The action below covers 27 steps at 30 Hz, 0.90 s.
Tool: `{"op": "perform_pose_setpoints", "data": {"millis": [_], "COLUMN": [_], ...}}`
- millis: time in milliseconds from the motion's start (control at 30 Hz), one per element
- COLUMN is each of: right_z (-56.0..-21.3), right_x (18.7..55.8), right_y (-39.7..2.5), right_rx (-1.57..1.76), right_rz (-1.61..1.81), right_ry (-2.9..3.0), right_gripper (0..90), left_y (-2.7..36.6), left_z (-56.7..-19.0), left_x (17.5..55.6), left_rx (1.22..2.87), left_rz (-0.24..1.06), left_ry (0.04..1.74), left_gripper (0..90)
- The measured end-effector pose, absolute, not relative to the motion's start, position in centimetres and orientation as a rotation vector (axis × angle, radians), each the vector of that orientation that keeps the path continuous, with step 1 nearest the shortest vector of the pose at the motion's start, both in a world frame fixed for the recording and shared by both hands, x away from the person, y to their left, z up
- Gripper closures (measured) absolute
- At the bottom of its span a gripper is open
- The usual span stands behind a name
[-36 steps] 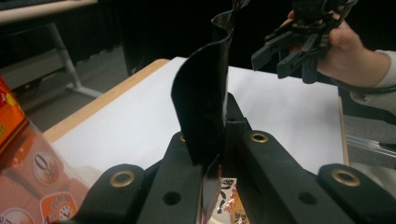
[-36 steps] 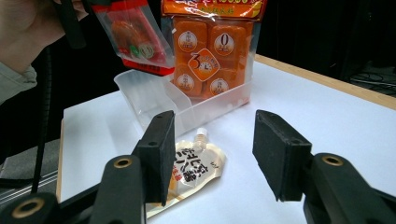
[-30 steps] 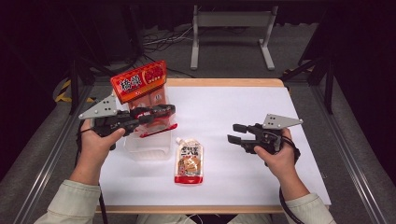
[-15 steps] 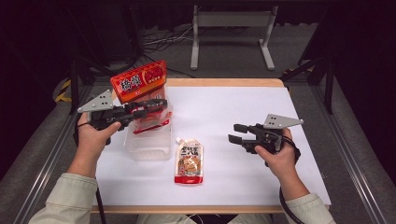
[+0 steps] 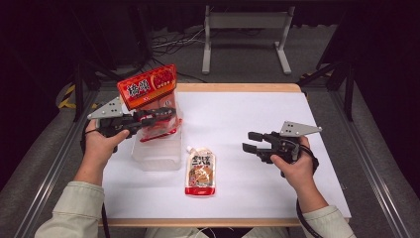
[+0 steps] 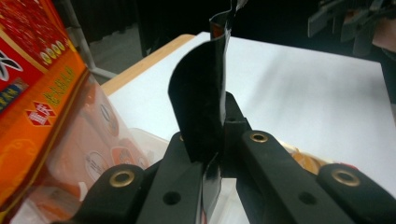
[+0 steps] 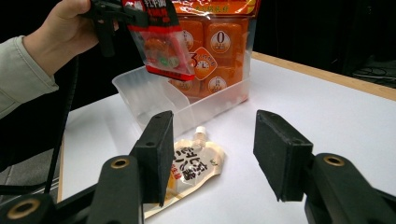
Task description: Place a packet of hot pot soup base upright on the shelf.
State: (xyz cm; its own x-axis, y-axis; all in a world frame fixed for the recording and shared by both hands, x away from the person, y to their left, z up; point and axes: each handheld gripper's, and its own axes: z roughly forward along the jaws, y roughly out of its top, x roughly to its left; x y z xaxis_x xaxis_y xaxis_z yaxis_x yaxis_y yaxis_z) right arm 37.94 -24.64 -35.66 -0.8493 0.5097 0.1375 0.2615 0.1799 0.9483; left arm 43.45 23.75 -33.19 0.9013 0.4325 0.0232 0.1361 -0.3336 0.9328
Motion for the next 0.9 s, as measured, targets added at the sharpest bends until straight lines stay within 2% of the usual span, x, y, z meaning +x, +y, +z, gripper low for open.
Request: {"op": "perform_pose_setpoints", "data": {"millis": [467,900], "right_z": [-35.7,-35.8], "right_x": [38.0,38.0], "right_y": [-24.6,-24.5], "right_rx": [0.743,0.745], "right_rz": [1.744,1.749], "right_ry": [2.24,2.24], "right_gripper": [47.3,46.7], "left_y": [23.1,23.4], "left_z": [-34.2,-34.4], "left_x": [43.6,44.0], "left_rx": [1.95,1.955], "left_rz": [0.229,0.199], "left_ry": [0.394,0.419], "left_gripper": [89.3,88.9]}}
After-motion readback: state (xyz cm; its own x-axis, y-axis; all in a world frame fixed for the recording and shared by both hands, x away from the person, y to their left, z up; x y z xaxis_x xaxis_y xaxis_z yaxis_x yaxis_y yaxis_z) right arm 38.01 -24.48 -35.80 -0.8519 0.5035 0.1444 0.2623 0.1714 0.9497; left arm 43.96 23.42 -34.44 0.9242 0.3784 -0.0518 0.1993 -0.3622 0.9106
